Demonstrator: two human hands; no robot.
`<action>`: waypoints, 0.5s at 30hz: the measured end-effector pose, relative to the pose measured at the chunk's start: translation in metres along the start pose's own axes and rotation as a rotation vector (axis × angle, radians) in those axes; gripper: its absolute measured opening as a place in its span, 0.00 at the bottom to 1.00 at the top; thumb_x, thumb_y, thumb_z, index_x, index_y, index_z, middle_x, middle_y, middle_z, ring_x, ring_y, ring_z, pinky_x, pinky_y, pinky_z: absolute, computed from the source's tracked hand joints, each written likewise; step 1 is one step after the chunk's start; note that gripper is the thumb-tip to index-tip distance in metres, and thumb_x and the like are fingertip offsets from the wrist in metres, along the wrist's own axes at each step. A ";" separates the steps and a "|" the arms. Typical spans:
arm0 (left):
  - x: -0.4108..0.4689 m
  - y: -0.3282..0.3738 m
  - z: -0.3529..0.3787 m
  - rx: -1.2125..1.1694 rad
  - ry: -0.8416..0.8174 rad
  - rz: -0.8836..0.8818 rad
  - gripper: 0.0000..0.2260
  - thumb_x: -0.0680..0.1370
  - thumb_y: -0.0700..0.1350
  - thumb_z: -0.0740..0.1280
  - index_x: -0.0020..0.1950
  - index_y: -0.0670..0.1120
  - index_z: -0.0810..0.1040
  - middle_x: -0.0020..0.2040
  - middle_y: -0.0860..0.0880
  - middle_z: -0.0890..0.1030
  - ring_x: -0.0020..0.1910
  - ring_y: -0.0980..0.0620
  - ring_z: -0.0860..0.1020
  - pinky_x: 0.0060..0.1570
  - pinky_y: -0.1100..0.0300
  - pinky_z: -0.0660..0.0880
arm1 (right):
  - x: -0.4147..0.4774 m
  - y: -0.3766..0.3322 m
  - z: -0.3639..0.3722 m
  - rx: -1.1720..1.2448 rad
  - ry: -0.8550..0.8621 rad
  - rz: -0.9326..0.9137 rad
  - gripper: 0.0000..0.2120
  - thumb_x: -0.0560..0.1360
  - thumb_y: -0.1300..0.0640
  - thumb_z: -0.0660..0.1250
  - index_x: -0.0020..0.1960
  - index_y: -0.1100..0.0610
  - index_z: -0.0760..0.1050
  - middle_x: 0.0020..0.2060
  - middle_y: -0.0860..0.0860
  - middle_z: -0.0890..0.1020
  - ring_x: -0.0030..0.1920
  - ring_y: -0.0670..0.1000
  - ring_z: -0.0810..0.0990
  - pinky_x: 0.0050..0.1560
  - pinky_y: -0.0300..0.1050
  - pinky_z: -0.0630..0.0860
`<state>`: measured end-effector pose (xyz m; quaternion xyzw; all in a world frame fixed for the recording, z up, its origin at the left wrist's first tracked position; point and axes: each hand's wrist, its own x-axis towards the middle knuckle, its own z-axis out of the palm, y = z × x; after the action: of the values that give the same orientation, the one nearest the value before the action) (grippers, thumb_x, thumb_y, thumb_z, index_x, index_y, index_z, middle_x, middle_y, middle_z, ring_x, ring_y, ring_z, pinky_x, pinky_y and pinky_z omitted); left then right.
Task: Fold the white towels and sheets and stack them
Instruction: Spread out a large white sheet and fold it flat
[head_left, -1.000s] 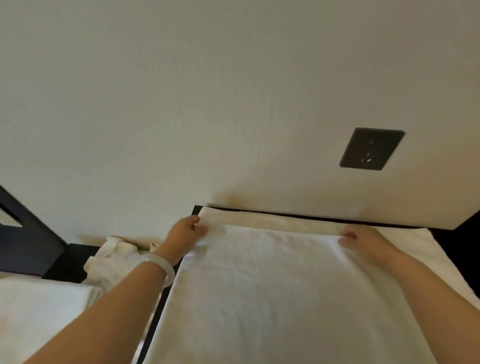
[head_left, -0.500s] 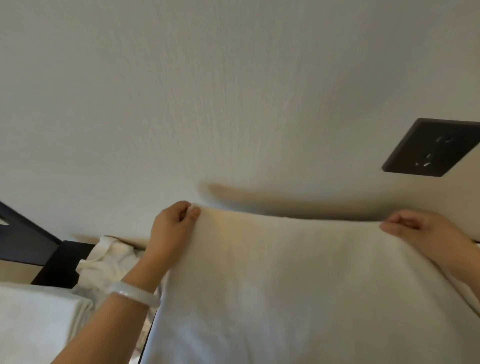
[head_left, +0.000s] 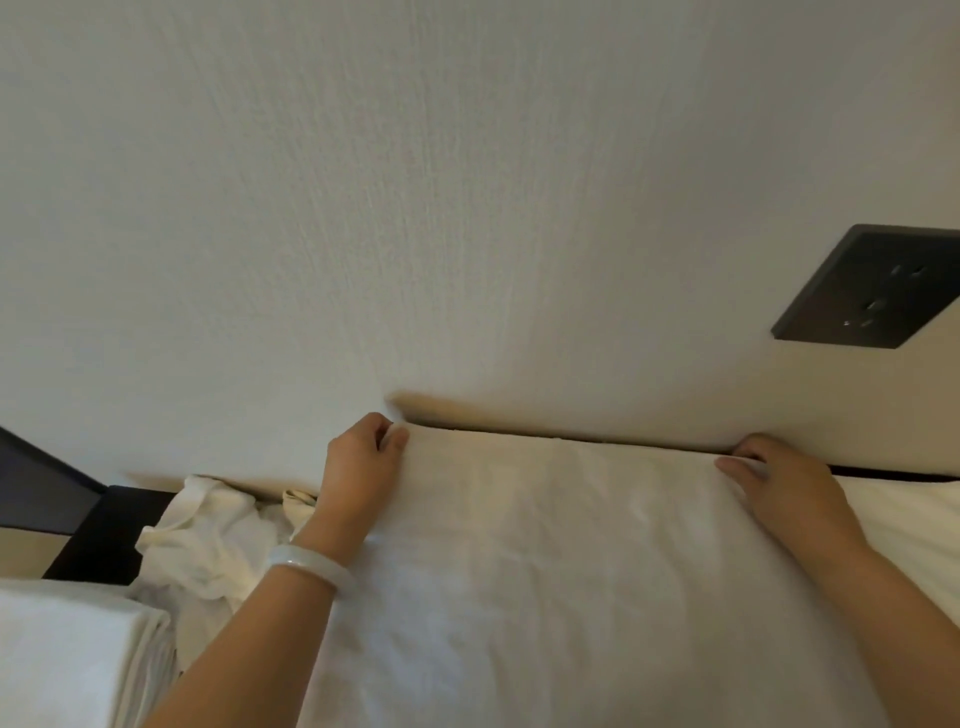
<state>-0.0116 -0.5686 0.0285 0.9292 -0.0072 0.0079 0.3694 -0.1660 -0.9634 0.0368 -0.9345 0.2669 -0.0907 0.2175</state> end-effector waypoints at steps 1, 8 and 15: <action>0.001 -0.001 -0.002 0.020 -0.001 0.010 0.10 0.80 0.47 0.65 0.42 0.43 0.76 0.33 0.50 0.76 0.33 0.59 0.71 0.30 0.70 0.64 | 0.001 0.001 -0.002 0.032 -0.019 0.022 0.08 0.76 0.53 0.71 0.40 0.50 0.76 0.38 0.49 0.81 0.41 0.54 0.78 0.43 0.50 0.73; -0.009 0.003 -0.005 -0.036 -0.030 -0.059 0.07 0.79 0.50 0.67 0.47 0.47 0.74 0.37 0.54 0.77 0.37 0.56 0.75 0.32 0.63 0.66 | -0.018 -0.039 -0.010 -0.483 0.062 -0.025 0.12 0.75 0.53 0.70 0.53 0.60 0.78 0.50 0.61 0.81 0.53 0.62 0.77 0.53 0.55 0.67; -0.063 -0.006 -0.039 -0.068 -0.103 -0.223 0.08 0.76 0.49 0.71 0.50 0.48 0.74 0.41 0.53 0.79 0.40 0.58 0.76 0.34 0.62 0.68 | -0.100 -0.091 0.054 -0.353 -0.193 -0.329 0.32 0.80 0.42 0.37 0.80 0.53 0.53 0.80 0.52 0.53 0.80 0.52 0.50 0.79 0.54 0.43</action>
<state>-0.0750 -0.5372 0.0512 0.9103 0.0768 -0.0811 0.3986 -0.1932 -0.8204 0.0252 -0.9932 0.1009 0.0125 0.0576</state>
